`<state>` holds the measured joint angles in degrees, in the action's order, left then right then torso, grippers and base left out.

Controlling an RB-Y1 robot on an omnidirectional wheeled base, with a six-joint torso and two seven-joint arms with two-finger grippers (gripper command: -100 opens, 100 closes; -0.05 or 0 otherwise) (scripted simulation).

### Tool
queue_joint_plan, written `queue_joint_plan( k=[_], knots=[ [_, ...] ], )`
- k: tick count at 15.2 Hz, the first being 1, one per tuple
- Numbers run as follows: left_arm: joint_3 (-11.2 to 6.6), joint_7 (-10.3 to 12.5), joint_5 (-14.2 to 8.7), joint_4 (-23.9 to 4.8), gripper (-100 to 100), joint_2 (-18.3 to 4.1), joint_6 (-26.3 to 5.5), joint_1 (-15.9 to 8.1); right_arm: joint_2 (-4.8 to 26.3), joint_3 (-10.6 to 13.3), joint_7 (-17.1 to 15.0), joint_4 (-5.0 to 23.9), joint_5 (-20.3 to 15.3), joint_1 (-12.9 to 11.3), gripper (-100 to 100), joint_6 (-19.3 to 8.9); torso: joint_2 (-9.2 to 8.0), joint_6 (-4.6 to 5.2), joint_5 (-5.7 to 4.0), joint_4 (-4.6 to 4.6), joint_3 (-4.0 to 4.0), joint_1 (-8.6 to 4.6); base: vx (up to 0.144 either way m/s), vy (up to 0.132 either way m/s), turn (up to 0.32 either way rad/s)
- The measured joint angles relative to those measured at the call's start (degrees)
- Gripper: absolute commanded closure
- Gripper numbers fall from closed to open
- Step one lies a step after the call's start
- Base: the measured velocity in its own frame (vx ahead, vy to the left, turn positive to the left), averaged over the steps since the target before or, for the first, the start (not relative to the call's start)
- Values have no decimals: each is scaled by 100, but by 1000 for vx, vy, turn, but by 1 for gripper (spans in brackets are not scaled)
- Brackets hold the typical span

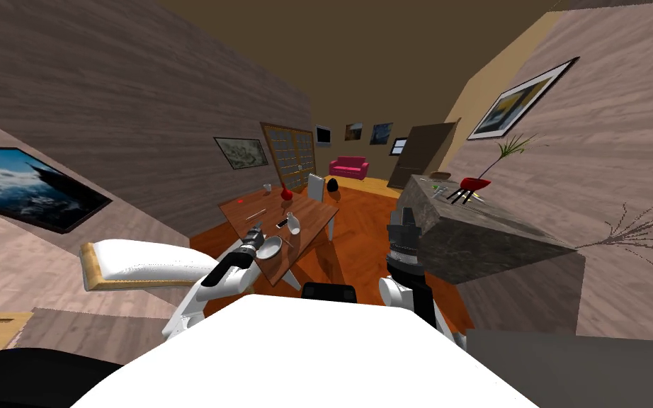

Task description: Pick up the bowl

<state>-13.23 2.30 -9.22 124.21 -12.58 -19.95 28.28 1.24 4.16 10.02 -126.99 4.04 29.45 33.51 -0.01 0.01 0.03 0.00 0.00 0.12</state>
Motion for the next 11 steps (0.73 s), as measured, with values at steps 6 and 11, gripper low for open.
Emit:
queue_joint_plan(
  k=[6, 11],
  knots=[
    [-206, 16, -157, -153, -100, 22, -595, 46, 0, 0, 0, 0, 0, 0, 0, 0, 1, 0, 0, 0, 1, 0, -7, 22, -133],
    [-356, 35, -273, -269, -100, 13, -1108, 51, 0, 0, 0, 0, 0, 1, 0, 0, 3, -3, -1, 0, 1, -3, -6, 16, -100]
  ],
)
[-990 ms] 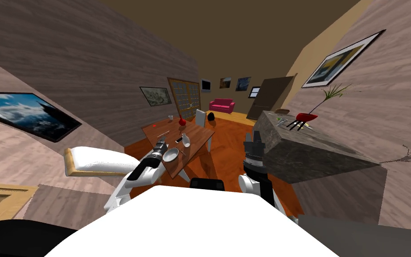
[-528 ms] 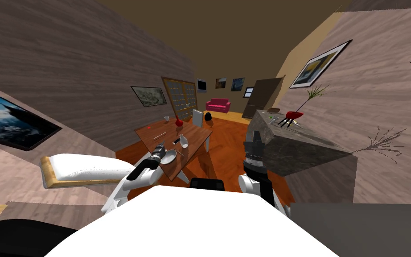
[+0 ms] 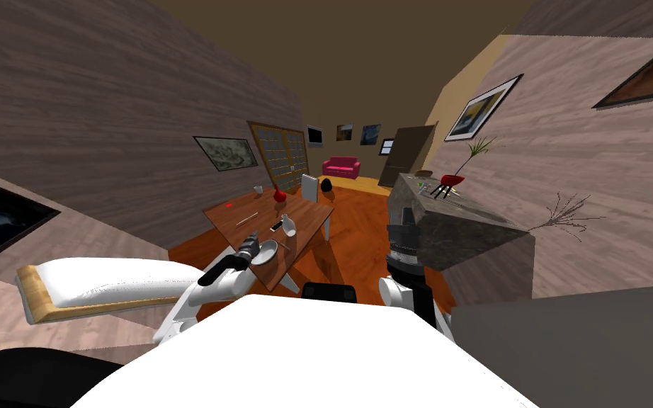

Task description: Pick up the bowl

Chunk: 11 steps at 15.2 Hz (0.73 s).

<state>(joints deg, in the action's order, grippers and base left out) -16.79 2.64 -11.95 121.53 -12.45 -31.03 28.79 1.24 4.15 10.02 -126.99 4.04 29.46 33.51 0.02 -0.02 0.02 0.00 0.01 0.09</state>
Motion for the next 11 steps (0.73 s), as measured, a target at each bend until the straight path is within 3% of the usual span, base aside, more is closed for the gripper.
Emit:
queue_joint_plan(
  k=[11],
  knots=[
    [-430, 52, -348, -330, -100, 7, -1251, 57, 0, 0, 0, 0, 0, 0, 0, 0, -1, 1, 1, 0, 0, 3, -9, 24, -138]
  ],
)
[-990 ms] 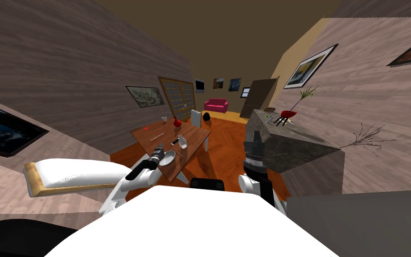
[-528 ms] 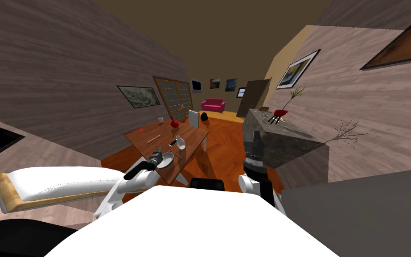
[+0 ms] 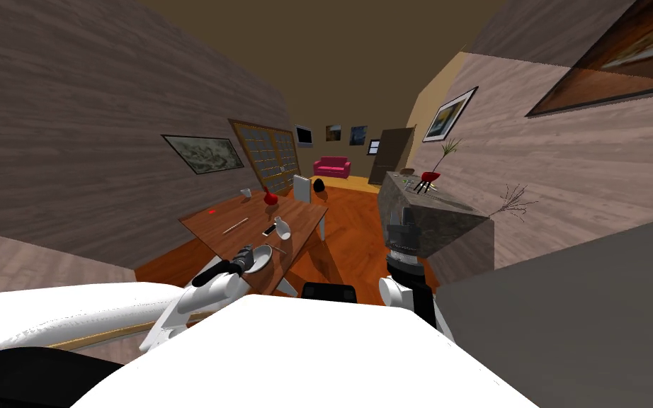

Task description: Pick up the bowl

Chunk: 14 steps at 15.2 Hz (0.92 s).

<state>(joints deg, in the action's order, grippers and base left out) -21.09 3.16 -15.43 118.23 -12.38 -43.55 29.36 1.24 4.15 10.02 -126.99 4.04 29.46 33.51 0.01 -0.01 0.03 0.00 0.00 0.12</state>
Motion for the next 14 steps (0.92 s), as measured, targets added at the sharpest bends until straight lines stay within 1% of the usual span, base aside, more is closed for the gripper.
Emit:
queue_joint_plan(
  k=[2, 9, 12, 14],
  knots=[
    [-70, 1, -59, -95, -100, 21, -187, 20, 0, 0, 0, 0, 0, 0, 0, 0, 0, 1, 0, 0, 0, 1, -8, 23, -103],
    [-283, 25, -223, -259, -100, 49, -846, 44, 0, 0, 0, 0, 0, 0, 0, 0, 2, 0, 0, 0, 1, 0, -6, 20, -117],
    [-418, 48, -332, -338, -100, 42, -1204, 46, 0, 0, 0, 0, 0, 0, 0, 0, 2, 2, 0, -1, 1, 3, -7, 30, -151],
    [-467, 50, -369, -392, -100, 61, -1396, 56, 0, 0, 0, 0, 0, 0, 0, 0, 2, 0, 1, 0, 1, 3, -4, 25, -75]
  ],
)
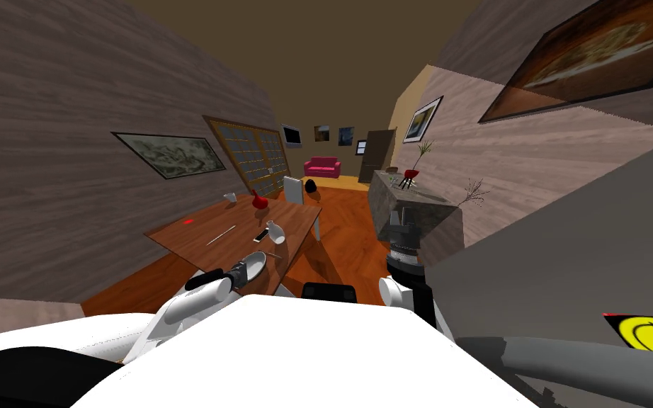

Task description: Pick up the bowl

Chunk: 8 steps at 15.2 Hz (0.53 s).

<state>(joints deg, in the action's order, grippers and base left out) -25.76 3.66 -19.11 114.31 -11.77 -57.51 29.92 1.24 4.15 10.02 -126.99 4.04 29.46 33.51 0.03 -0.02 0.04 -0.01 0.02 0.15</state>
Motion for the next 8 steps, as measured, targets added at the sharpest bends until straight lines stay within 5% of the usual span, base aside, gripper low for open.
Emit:
queue_joint_plan(
  k=[8],
  knots=[
    [-279, 43, -212, -185, -100, 43, -854, 27, 0, 0, 0, 0, 0, 0, 0, 0, 3, 1, 0, -1, 2, 0, -2, 27, -126]
  ],
)
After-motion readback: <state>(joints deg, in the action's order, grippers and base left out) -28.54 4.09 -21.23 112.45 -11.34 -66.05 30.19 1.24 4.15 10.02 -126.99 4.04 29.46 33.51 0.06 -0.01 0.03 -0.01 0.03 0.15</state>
